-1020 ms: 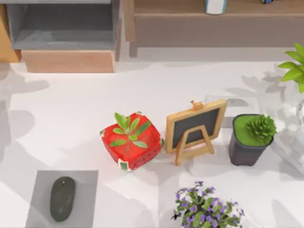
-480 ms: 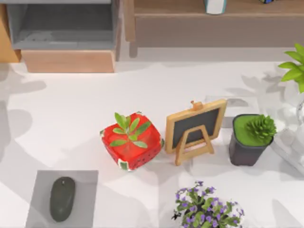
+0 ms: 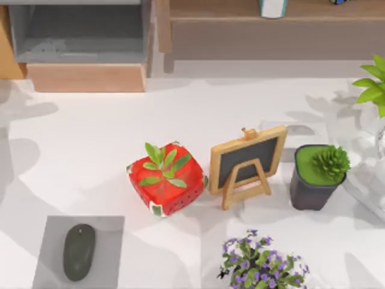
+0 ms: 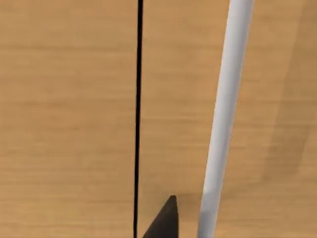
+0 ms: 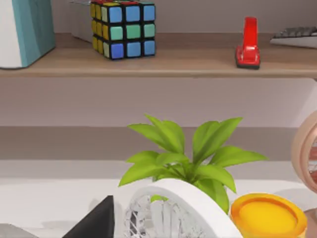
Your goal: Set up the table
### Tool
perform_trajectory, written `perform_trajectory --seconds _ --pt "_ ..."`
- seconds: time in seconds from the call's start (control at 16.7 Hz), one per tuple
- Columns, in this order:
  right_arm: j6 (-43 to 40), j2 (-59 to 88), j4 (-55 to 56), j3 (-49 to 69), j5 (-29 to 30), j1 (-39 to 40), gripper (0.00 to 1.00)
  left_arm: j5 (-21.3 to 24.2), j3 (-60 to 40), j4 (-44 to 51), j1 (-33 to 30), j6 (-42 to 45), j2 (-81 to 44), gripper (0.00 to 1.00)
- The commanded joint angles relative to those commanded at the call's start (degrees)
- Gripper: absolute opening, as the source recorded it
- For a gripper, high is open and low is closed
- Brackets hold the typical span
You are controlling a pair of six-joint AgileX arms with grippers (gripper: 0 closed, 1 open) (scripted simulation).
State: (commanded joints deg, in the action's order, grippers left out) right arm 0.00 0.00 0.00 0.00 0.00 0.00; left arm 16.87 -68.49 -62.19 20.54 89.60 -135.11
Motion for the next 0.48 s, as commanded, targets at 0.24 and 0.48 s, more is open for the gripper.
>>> perform_trajectory --seconds 0.24,0.48 --pt "0.0 0.0 0.0 0.0 0.0 0.0 1.0 0.9 4.33 -2.25 0.88 -0.02 2.3 1.0" --pt "0.0 0.0 0.0 0.0 0.0 0.0 1.0 2.02 9.6 -5.26 2.06 0.19 4.39 1.0"
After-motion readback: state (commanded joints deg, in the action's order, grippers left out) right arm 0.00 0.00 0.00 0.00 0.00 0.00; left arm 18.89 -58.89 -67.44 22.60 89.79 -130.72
